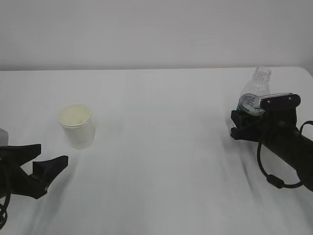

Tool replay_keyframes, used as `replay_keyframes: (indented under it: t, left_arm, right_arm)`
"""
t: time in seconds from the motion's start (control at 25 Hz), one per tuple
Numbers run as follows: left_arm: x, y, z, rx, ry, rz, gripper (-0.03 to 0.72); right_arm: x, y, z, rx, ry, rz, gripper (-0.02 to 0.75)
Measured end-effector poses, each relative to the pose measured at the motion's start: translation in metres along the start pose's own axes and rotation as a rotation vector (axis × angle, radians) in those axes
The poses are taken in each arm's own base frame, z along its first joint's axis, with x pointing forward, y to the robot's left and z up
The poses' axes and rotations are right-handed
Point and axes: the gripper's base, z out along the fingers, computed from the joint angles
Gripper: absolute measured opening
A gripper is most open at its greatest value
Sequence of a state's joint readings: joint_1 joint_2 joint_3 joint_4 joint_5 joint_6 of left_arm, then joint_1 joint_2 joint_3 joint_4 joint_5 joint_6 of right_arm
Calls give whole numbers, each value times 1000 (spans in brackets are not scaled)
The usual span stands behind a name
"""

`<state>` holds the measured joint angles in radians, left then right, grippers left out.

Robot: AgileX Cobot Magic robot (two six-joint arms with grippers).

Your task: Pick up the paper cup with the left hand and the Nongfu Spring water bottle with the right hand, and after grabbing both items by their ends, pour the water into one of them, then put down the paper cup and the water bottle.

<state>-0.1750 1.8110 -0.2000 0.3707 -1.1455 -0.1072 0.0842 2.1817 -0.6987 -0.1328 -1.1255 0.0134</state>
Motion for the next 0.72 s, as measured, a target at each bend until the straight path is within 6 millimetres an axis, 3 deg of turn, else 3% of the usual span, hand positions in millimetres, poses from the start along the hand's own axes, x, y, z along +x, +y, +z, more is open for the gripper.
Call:
replay_keyframes:
  t: [0.32, 0.72]
  left_arm:
    - [0, 0, 0, 1, 0, 1, 586]
    - [0, 0, 0, 5, 1, 0, 586]
  right_arm:
    - [-13, 1, -10, 1, -23, -5, 414]
    - [-25, 6, -39, -24, -23, -18, 413]
